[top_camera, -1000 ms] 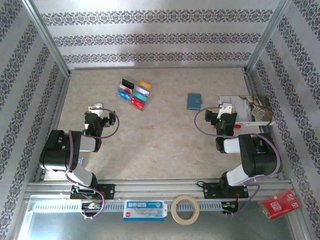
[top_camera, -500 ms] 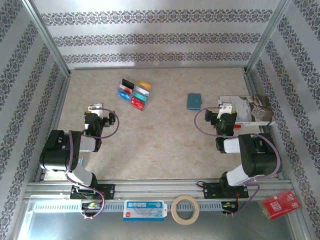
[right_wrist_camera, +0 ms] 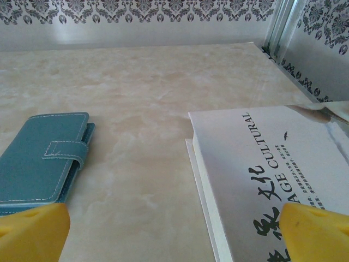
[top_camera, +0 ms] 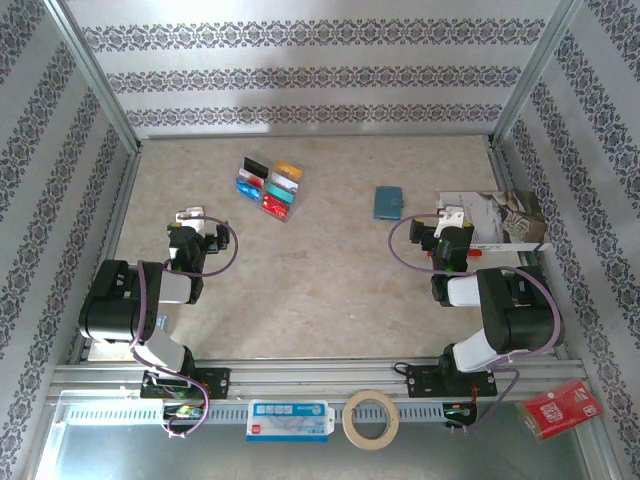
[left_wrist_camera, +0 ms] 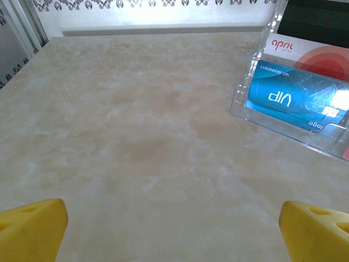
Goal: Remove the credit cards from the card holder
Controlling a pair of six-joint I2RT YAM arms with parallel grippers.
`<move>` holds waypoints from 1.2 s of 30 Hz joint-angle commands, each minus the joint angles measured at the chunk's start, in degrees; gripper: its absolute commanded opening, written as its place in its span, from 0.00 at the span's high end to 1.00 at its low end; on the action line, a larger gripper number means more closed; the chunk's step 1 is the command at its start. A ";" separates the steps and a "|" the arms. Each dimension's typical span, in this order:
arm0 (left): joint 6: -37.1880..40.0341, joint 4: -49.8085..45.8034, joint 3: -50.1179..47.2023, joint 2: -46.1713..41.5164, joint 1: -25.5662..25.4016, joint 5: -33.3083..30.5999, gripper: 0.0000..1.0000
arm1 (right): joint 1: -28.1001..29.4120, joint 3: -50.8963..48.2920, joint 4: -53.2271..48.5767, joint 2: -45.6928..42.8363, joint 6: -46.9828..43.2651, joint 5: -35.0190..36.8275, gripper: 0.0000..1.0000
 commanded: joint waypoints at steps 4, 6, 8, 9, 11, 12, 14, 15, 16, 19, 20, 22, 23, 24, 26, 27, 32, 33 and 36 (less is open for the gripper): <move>0.72 1.01 0.09 -0.29 -0.69 1.57 0.00 | -0.35 3.13 -2.40 -1.11 -1.31 -6.87 0.02; 0.01 1.83 -1.20 -2.31 -0.69 -0.72 0.00 | -0.08 3.63 -6.59 -4.68 -1.94 -7.21 0.02; -0.54 -0.70 -1.76 -5.89 -0.69 -2.35 0.00 | 0.05 3.72 -10.09 -8.86 -1.62 -5.41 0.02; -0.75 -3.02 -1.56 -8.15 -0.69 -3.10 0.00 | 0.33 3.86 -12.23 -11.05 -1.51 -3.92 0.02; -1.24 -8.31 -0.65 -12.62 -0.69 -4.56 0.00 | 1.19 5.31 -18.17 -15.29 -0.11 -1.34 0.02; -1.91 -11.42 0.36 -15.05 -0.69 -5.87 0.00 | 1.32 6.78 -22.25 -17.19 2.09 -1.49 0.02; -6.37 -19.79 3.14 -19.74 -0.69 -10.04 0.00 | 2.47 10.74 -30.03 -19.11 3.76 -5.13 0.02; -7.89 -23.33 4.32 -21.57 -0.69 -10.54 0.00 | 3.52 13.23 -34.36 -19.35 5.24 -3.50 0.02; -9.82 -27.38 6.15 -23.61 -0.69 -10.05 0.00 | 4.43 16.51 -40.70 -19.31 7.21 -2.55 0.02; -14.91 -37.59 10.83 -28.08 -0.69 -4.60 0.00 | 5.64 26.61 -56.25 -16.97 11.06 -9.20 0.02; -16.63 -39.98 12.20 -29.18 -0.69 -1.95 0.00 | 6.19 28.91 -58.84 -15.95 12.53 -11.49 0.02; -20.24 -41.28 12.80 -30.88 -0.69 2.29 0.00 | 6.61 31.78 -61.31 -13.86 15.85 -15.62 0.02; -21.05 -40.42 12.16 -31.63 -0.67 4.85 0.00 | 6.66 33.41 -62.95 -12.46 17.57 -16.72 0.02; -22.69 -40.24 11.56 -32.22 -0.69 5.72 0.00 | 6.59 34.77 -64.49 -11.03 18.51 -17.41 0.02; -26.36 -41.82 10.93 -33.09 -0.48 7.43 0.00 | 6.51 37.96 -66.71 -7.55 19.96 -17.74 0.02; -26.82 -42.91 11.02 -33.29 -0.43 8.43 0.00 | 6.50 39.16 -67.52 -6.04 20.25 -17.39 0.02; -28.28 -42.97 9.85 -32.55 -0.43 15.64 0.00 | 6.11 48.14 -73.61 3.98 20.48 -13.84 0.02; -28.61 -43.38 9.94 -32.27 -0.43 16.48 0.00 | 6.24 49.64 -73.67 5.97 20.31 -13.67 0.02; -28.49 -44.63 10.98 -30.78 -0.43 20.93 0.00 | 6.23 54.67 -73.76 12.65 20.81 -13.27 0.11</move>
